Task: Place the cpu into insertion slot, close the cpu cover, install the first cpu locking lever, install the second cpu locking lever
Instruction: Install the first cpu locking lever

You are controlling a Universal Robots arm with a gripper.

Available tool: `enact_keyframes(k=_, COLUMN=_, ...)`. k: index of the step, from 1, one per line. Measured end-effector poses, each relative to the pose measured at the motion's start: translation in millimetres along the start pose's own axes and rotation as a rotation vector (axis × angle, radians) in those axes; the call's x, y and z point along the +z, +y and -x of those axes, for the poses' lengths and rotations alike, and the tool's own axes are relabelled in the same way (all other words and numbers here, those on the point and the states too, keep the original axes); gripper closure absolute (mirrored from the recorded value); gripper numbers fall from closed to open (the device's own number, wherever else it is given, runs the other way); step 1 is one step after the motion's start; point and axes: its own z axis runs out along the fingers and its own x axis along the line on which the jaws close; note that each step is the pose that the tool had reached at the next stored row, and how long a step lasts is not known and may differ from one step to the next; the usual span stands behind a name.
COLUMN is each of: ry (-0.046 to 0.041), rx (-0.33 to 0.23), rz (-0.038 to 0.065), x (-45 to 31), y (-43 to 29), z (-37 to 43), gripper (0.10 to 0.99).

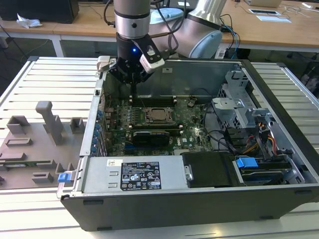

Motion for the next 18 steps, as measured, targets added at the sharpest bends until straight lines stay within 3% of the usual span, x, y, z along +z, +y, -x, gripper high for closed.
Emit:
enact_keyframes(k=5, ry=-0.0002, rx=0.0, rz=0.001, x=5.6, y=2.3, z=2.9, gripper=0.98)
enact_keyframes(k=18, ry=0.0029, rx=0.0, rz=0.002, x=9.4, y=0.6, z=30.7, gripper=0.98)
